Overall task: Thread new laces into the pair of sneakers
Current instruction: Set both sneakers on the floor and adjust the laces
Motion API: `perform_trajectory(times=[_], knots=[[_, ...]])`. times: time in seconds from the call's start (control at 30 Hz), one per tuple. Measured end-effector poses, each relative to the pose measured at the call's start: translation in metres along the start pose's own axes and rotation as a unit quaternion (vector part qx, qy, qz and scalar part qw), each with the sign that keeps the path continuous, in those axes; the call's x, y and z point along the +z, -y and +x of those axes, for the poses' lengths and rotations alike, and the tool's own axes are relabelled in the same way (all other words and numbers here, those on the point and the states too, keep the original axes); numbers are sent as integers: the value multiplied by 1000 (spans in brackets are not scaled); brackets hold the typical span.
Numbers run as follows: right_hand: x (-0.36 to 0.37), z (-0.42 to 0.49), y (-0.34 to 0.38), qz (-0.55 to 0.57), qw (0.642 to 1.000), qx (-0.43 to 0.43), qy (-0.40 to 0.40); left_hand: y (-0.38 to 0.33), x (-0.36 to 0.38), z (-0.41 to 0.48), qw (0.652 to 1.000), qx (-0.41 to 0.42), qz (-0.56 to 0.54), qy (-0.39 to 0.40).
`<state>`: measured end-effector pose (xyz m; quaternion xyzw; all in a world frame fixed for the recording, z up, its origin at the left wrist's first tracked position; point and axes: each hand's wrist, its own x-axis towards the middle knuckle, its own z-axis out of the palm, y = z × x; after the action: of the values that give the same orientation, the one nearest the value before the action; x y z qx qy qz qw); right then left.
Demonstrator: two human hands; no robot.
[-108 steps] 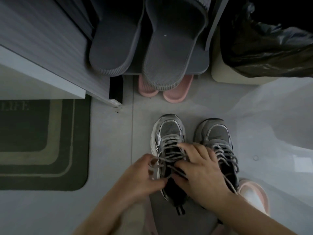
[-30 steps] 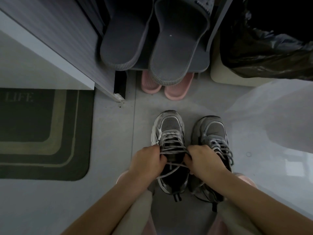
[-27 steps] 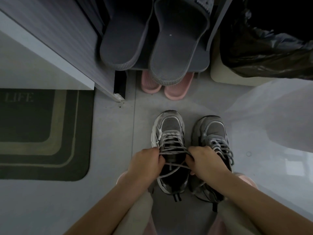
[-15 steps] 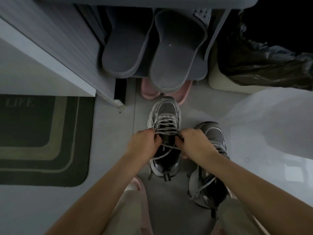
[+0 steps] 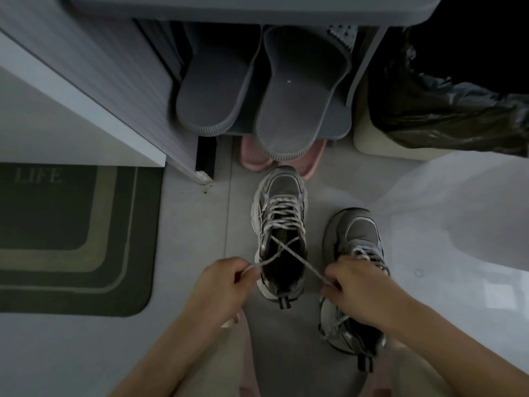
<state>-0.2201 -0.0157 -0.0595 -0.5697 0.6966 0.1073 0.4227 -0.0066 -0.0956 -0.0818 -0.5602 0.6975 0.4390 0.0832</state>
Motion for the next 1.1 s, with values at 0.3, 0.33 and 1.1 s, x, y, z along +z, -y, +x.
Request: perform_trajectory(times=[0.3,0.33,1.1], knots=[[-22,6,29,451,890,-32,-58,-60,-11,8,942,32,-334,15],[-21,10,29,412,907,-35,-75,-62,-13,10,939,30,-342,18],[-21,46,36,644,751,35,-141,-31,29,31,928,207,279,-131]])
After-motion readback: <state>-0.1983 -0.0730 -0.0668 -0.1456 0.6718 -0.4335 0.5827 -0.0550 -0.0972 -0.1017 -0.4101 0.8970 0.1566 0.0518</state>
